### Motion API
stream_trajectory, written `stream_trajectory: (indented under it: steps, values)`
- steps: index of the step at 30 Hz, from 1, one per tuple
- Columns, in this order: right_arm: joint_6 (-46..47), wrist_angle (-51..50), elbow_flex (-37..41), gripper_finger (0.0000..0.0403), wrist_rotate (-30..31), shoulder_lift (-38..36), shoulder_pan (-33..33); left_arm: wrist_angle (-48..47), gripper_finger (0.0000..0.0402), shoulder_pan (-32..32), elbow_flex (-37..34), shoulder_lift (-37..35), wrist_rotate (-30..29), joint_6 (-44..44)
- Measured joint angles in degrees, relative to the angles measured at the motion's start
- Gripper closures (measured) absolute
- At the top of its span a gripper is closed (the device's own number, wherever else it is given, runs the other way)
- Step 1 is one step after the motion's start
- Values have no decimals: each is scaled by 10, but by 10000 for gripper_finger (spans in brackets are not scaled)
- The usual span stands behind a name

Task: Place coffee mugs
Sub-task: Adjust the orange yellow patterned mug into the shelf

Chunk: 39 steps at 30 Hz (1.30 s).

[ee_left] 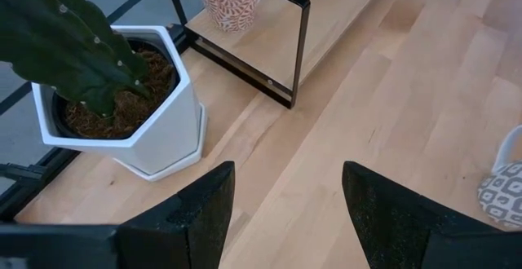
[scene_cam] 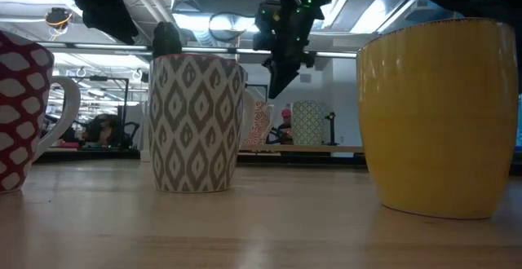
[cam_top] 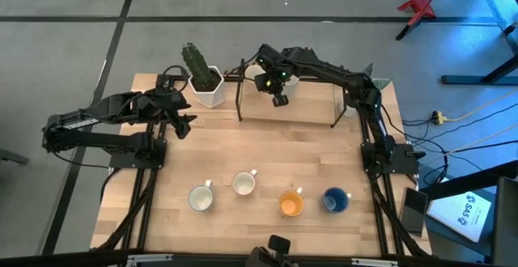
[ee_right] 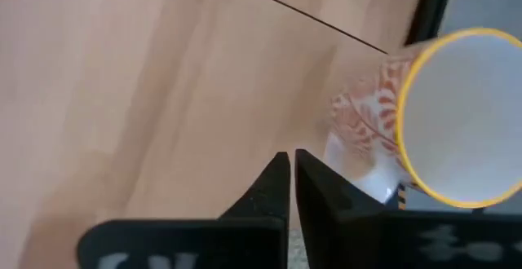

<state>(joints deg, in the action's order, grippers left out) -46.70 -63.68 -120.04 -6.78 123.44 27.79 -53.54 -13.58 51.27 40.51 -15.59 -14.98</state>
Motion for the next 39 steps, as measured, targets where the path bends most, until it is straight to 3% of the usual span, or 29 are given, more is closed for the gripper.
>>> stream_trajectory:
  steps: [5, 14, 32, 39]
  values:
    - [-1, 26, 11, 397, 67, 0, 0, 0, 179, 0, 0, 0, 0, 0]
    - [26, 27, 11, 402, 31, 15, 3, 0, 179, 0, 0, 0, 0, -12]
    - [30, 42, 10, 402, 163, 17, 7, 0, 179, 0, 0, 0, 0, -9]
    - [36, 46, 10, 402, 182, 17, 7, 0, 179, 0, 0, 0, 0, -9]
